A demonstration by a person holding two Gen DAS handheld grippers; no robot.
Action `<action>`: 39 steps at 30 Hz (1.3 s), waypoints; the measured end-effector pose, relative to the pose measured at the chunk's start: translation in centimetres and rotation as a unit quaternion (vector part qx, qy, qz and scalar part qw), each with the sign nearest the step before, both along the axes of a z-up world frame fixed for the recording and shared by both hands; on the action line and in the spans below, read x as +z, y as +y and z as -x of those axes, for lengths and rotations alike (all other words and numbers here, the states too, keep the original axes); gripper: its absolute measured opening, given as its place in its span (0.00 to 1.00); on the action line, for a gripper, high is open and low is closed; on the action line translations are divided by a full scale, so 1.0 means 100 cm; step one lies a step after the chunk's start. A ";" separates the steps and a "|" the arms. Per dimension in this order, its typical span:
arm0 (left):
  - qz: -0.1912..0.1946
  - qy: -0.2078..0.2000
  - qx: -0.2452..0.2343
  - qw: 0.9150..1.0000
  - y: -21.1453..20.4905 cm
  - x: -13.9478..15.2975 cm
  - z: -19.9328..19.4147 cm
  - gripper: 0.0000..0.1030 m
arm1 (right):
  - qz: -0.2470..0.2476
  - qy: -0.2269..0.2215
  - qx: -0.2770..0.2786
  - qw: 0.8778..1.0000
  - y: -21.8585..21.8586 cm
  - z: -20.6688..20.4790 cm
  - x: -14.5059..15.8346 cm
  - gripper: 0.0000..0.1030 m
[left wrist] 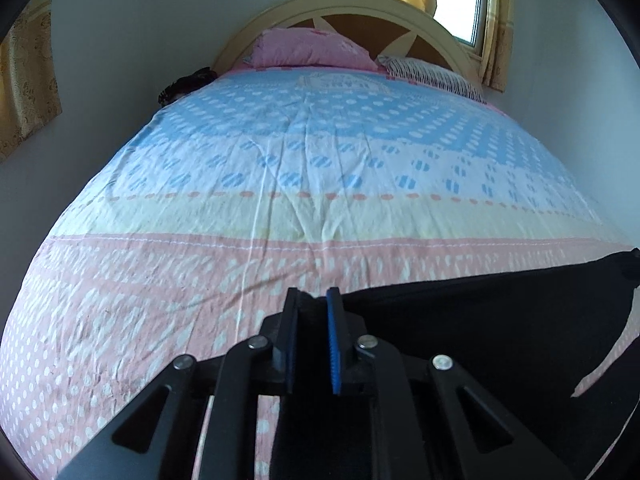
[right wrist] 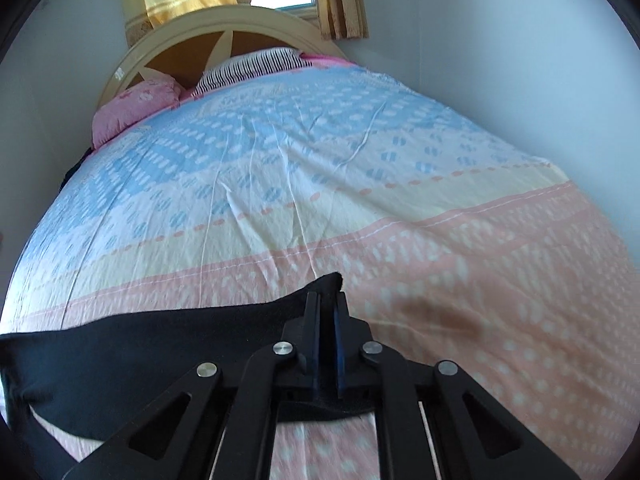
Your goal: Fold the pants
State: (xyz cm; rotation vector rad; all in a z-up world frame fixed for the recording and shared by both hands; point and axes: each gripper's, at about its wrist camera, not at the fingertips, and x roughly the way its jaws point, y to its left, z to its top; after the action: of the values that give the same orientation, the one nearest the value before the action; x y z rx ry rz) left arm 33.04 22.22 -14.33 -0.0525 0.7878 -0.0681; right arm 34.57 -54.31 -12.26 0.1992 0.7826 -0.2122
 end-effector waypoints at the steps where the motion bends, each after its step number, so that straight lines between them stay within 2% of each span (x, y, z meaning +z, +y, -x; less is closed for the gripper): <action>1: 0.007 -0.007 -0.002 1.000 0.000 0.004 0.005 0.13 | 0.000 -0.005 0.000 1.000 -0.001 0.010 0.004 0.05; 8: 0.059 -0.065 -0.021 0.996 0.008 0.028 0.046 0.13 | -0.011 -0.043 -0.006 0.999 -0.008 0.076 0.015 0.05; 14: 0.086 -0.100 -0.039 0.991 0.021 0.030 0.094 0.13 | -0.022 -0.045 -0.015 0.999 -0.013 0.125 -0.001 0.05; 23: 0.061 -0.084 -0.066 0.992 0.020 -0.008 0.145 0.13 | -0.036 -0.027 -0.024 0.999 -0.012 0.183 -0.031 0.05; 29: 0.009 -0.072 -0.082 0.994 0.011 -0.030 0.157 0.13 | -0.023 0.011 -0.020 0.999 -0.007 0.204 -0.043 0.06; 30: 0.002 -0.071 -0.084 0.994 0.010 -0.032 0.159 0.13 | -0.016 0.012 -0.021 1.000 -0.004 0.208 -0.040 0.14; 31: 0.001 -0.072 -0.086 0.994 0.010 -0.032 0.159 0.13 | 0.010 0.014 -0.026 1.000 0.003 0.214 -0.032 0.30; 33: 0.002 -0.073 -0.087 0.993 0.012 -0.032 0.159 0.13 | 0.049 0.004 -0.019 0.999 0.021 0.222 -0.016 0.48; 36: 0.001 -0.071 -0.087 0.994 0.012 -0.033 0.158 0.13 | 0.081 -0.033 0.026 0.996 0.068 0.235 0.016 0.49; 39: 0.002 -0.068 -0.087 0.994 0.012 -0.036 0.157 0.13 | 0.149 -0.032 0.103 0.983 0.144 0.229 0.026 0.49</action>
State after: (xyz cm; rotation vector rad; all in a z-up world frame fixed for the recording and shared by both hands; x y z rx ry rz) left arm 17.38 23.43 -17.94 0.0179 0.6552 -0.2356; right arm 11.67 -39.90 -9.65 -0.1569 0.6926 -0.1246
